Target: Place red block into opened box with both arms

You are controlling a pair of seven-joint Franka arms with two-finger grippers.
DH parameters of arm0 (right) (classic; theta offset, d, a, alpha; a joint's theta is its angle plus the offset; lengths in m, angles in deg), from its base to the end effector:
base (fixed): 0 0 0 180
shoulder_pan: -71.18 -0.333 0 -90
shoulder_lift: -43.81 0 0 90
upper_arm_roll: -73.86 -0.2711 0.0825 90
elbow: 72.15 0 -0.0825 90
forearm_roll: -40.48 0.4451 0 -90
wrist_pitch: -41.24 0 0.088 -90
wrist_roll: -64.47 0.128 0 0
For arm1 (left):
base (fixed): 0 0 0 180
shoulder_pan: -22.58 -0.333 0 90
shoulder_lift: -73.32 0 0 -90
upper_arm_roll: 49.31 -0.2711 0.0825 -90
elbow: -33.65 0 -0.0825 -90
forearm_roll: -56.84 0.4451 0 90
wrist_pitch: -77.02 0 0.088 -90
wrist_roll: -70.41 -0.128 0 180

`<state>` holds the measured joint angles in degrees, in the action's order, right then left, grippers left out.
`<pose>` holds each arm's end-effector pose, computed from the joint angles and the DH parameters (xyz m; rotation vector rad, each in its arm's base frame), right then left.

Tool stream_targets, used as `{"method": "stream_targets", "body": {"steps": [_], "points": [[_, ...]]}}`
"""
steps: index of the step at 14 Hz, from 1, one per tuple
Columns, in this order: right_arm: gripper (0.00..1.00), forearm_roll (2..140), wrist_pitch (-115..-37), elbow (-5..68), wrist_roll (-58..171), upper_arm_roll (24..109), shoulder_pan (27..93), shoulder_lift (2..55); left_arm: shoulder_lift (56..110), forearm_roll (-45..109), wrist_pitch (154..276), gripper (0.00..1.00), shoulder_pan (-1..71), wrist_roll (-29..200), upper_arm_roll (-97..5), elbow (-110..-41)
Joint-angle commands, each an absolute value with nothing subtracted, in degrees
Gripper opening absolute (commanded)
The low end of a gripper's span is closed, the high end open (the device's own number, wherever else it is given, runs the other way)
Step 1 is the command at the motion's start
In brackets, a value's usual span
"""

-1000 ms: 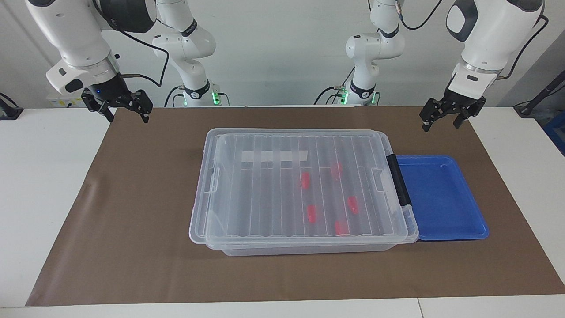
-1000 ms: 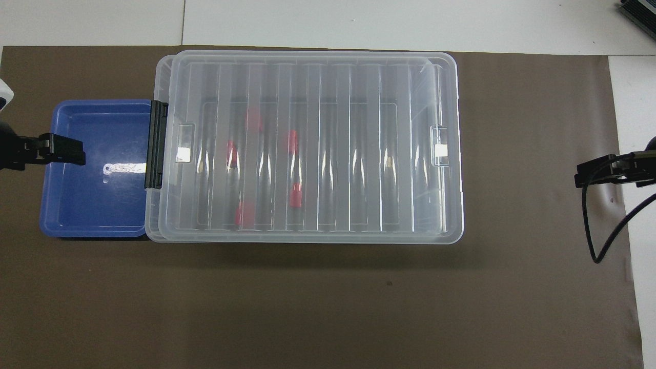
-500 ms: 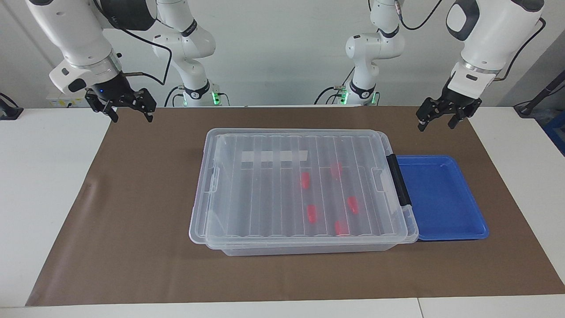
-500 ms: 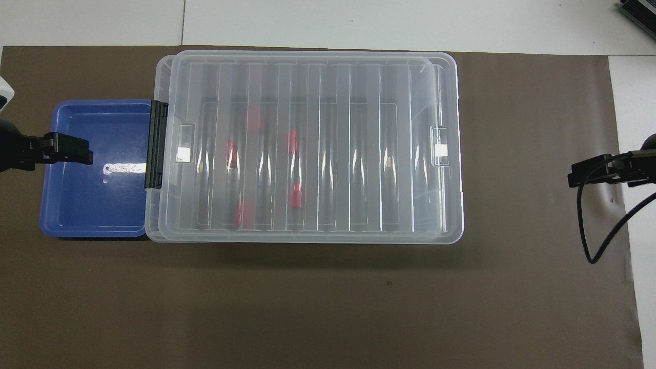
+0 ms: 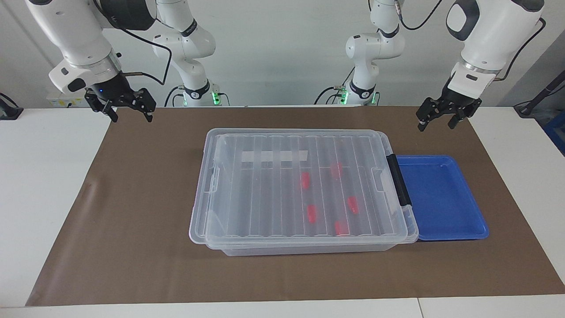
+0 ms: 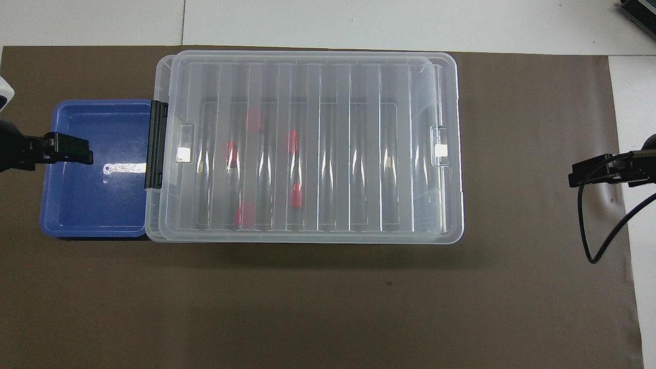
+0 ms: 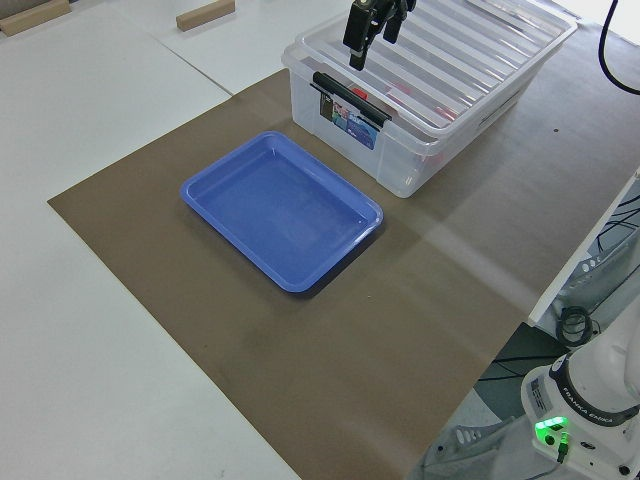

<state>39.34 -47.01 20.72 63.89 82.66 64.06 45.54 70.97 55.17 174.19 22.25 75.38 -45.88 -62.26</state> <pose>0.6021 -0.0212 0.5476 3.1262 -0.0299 -0.0799 0.6155 -0.0372 0.5397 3.1087 0.0549 0.0947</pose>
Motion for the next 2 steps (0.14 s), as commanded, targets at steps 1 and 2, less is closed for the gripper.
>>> {"method": "stream_targets", "body": {"steps": [1, 2], "points": [[1.00, 39.6, -46.8, 20.5, 63.8, 82.5, 64.6, 46.0, 71.0, 54.1, 174.2, 1.00, 22.9, 75.0, -46.6, -61.8], [1.00, 39.6, -46.8, 20.5, 63.8, 82.5, 64.6, 46.2, 71.0, 54.1, 174.2, 1.00, 22.9, 75.0, -46.6, -61.7]]}}
